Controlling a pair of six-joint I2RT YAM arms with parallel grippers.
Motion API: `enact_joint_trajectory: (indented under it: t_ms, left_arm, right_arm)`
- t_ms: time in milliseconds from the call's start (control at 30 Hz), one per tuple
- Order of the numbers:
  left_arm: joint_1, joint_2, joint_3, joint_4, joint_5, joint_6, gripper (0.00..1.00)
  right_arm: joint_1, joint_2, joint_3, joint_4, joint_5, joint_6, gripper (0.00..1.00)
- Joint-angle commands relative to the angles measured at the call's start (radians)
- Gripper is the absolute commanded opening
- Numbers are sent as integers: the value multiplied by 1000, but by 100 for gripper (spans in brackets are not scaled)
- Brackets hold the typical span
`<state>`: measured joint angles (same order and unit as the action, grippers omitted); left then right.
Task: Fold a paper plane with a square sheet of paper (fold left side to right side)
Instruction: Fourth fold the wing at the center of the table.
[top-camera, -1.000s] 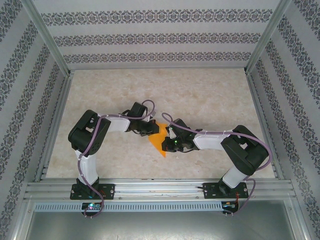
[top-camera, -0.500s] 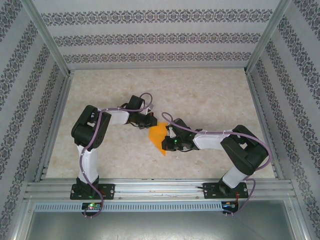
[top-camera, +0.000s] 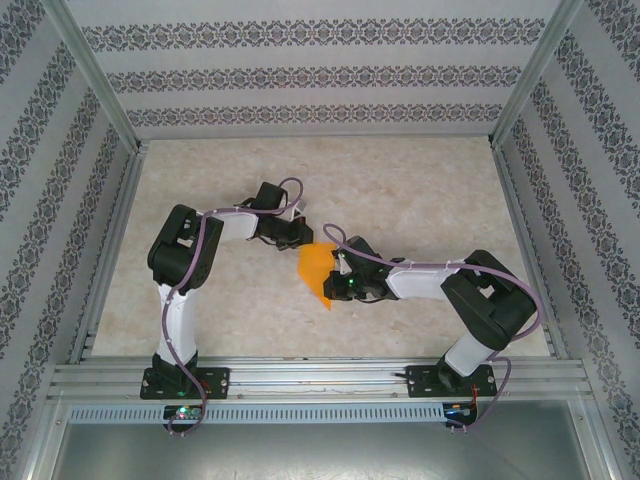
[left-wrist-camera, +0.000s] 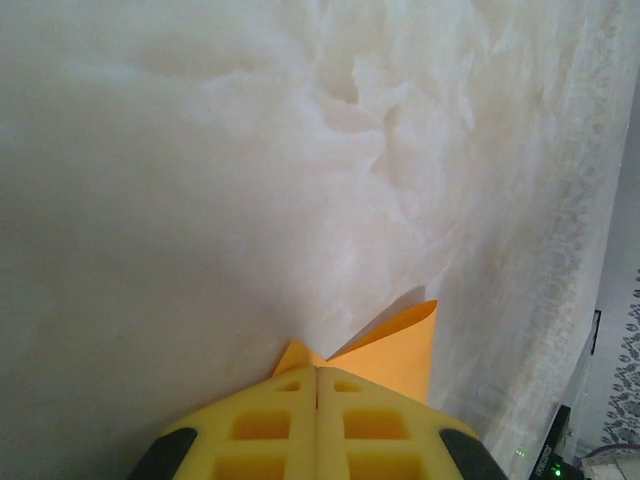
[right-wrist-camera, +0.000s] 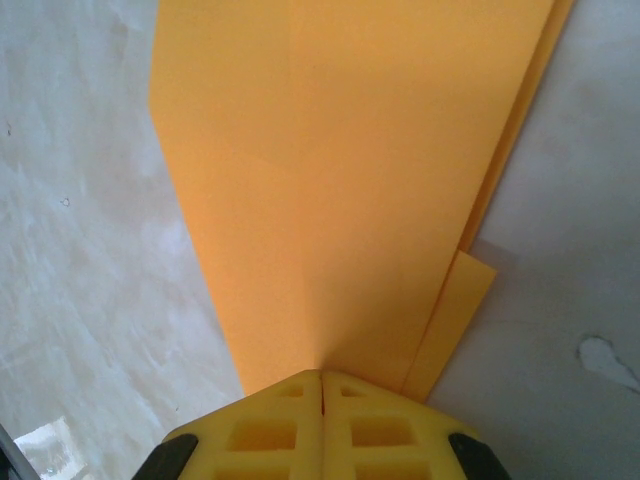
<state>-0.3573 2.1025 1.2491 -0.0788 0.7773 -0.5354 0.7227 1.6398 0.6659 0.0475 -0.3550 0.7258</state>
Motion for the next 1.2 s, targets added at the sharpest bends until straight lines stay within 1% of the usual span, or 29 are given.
enact_joint_trajectory:
  t_ms: [0, 133, 233, 467, 567, 667, 800, 900, 1067, 1167]
  left_arm:
    - [76, 54, 33, 25, -195, 66, 5]
    - [79, 39, 33, 26, -194, 66, 5]
    - [79, -5, 20, 18, -195, 72, 5]
    - [73, -193, -88, 21, -193, 80, 5]
    - [46, -278, -160, 27, -185, 82, 5]
    - [-10, -336, -229, 68, -149, 55, 5]
    - [-110, -338, -264, 108, -109, 16, 5]
    - [-159, -303, -261, 128, -99, -6, 4]
    - [-181, -235, -253, 186, -83, -38, 4]
    - [-182, -196, -230, 169, -74, -33, 4]
  right_arm:
    - [14, 77, -81, -315, 83, -26, 0]
    - [11, 68, -82, -316, 72, -32, 0]
    - [-6, 53, -81, -320, 49, -55, 0]
    - [-51, -1, -68, -353, 22, -124, 0]
    - [-61, -16, -63, -357, 14, -141, 0]
    - [-66, -14, -61, -356, 11, -144, 0]
    - [-67, -2, -56, -353, 10, -143, 0]
    - [-68, -1, -56, -354, 16, -138, 0]
    - [-68, 1, -58, -355, 14, -133, 0]
    - [-68, 1, -60, -355, 11, -134, 0]
